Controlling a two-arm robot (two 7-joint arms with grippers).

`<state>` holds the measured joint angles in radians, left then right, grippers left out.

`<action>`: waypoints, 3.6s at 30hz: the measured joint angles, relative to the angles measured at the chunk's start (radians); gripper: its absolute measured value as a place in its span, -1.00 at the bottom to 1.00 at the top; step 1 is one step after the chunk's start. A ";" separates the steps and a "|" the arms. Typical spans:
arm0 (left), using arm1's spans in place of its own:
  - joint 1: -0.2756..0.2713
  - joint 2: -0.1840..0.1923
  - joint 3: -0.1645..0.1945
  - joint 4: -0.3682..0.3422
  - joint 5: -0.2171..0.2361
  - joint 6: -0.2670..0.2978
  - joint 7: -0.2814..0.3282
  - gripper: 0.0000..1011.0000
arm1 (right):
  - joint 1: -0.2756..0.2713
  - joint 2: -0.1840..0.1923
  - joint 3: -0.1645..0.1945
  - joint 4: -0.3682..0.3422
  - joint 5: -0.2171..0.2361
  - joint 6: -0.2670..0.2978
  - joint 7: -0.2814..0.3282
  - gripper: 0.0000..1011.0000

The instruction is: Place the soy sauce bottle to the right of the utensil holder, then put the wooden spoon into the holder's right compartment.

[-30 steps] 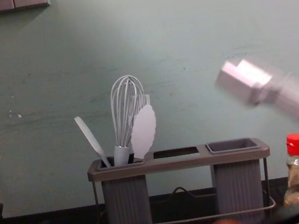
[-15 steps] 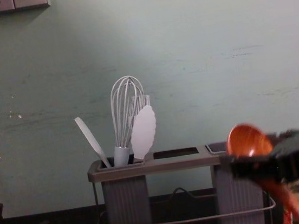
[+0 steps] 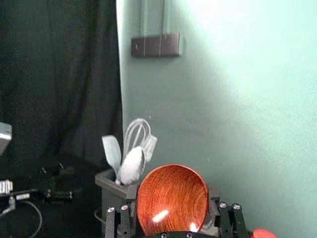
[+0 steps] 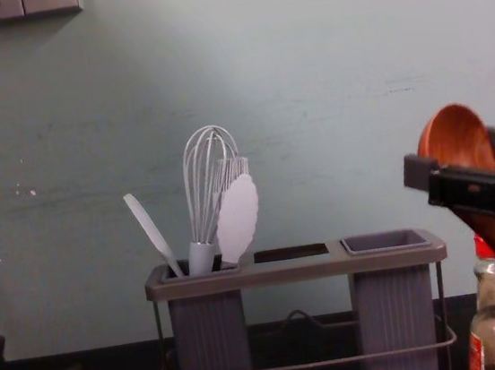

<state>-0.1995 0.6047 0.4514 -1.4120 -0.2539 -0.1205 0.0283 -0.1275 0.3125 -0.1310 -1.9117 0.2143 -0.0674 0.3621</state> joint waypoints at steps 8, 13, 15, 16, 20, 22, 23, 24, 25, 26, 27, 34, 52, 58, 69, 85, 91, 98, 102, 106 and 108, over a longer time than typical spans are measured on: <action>0.000 0.000 0.000 0.000 0.000 0.000 0.000 1.00 | -0.009 0.023 -0.008 0.013 0.025 -0.080 0.017 0.66; 0.000 0.000 0.000 0.000 0.000 0.000 0.000 1.00 | -0.009 0.025 -0.010 0.011 0.024 -0.079 0.014 0.66; 0.000 0.000 0.000 0.000 0.000 0.000 0.000 1.00 | -0.009 0.024 -0.010 0.012 0.024 -0.079 0.014 0.66; 0.000 0.000 0.000 0.000 0.000 0.000 0.000 1.00 | -0.009 0.024 -0.010 0.012 0.024 -0.079 0.014 0.66; 0.000 0.000 0.000 0.000 0.000 0.000 0.000 1.00 | -0.009 0.023 -0.009 0.012 0.024 -0.079 0.015 0.66; 0.000 0.000 0.000 0.000 0.000 0.000 0.000 1.00 | -0.009 0.023 -0.009 0.012 0.025 -0.079 0.015 0.66; 0.000 0.000 0.000 0.000 0.000 0.000 0.000 1.00 | -0.009 0.023 -0.008 0.012 0.025 -0.079 0.015 0.66; 0.000 0.000 0.000 0.000 0.000 0.000 0.000 1.00 | -0.009 0.023 -0.008 0.012 0.025 -0.079 0.015 0.66; 0.000 0.000 0.000 0.000 0.000 0.000 0.000 1.00 | -0.009 0.023 -0.008 0.012 0.025 -0.079 0.015 0.66; 0.000 0.000 0.000 0.000 0.000 0.000 0.000 1.00 | -0.009 0.023 -0.008 0.013 0.025 -0.080 0.015 0.66; 0.000 0.000 0.000 0.000 0.000 0.000 0.000 1.00 | -0.009 0.022 -0.008 0.013 0.025 -0.080 0.015 0.66; 0.000 0.000 0.000 0.000 0.000 0.000 0.000 1.00 | -0.009 0.022 -0.007 0.013 0.026 -0.082 0.015 0.66; 0.000 0.000 0.000 0.000 0.000 0.000 0.000 1.00 | 0.055 0.046 -0.024 0.000 0.061 -0.113 0.018 0.66; 0.000 0.000 0.000 0.000 0.000 0.000 0.000 1.00 | 0.130 0.050 -0.033 0.023 0.085 -0.147 0.036 0.66; 0.000 0.000 0.000 0.000 0.000 0.000 0.000 1.00 | 0.327 0.038 -0.088 0.159 0.127 -0.147 0.071 0.66; 0.000 0.000 0.000 0.000 0.000 0.000 0.000 1.00 | 0.461 -0.015 -0.140 0.311 0.119 -0.170 0.054 0.66; 0.000 0.000 0.000 0.000 0.000 0.000 0.000 1.00 | 0.488 -0.032 -0.155 0.349 0.100 -0.190 0.049 0.66; 0.000 0.000 0.000 0.000 0.000 0.000 0.000 1.00 | 0.513 -0.051 -0.166 0.395 0.078 -0.221 0.048 0.66; 0.000 0.000 0.000 0.000 0.000 0.000 0.000 1.00 | 0.531 -0.067 -0.168 0.427 0.065 -0.245 0.041 0.66; 0.000 0.000 0.000 0.000 0.000 0.000 0.000 1.00 | 0.549 -0.088 -0.168 0.470 0.048 -0.284 0.034 0.66; 0.000 0.000 0.000 0.000 0.000 0.000 0.000 1.00 | 0.555 -0.097 -0.166 0.484 0.044 -0.296 0.031 0.66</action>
<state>-0.1995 0.6046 0.4514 -1.4120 -0.2539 -0.1205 0.0283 0.4270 0.2155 -0.2972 -1.4274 0.2584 -0.3637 0.3927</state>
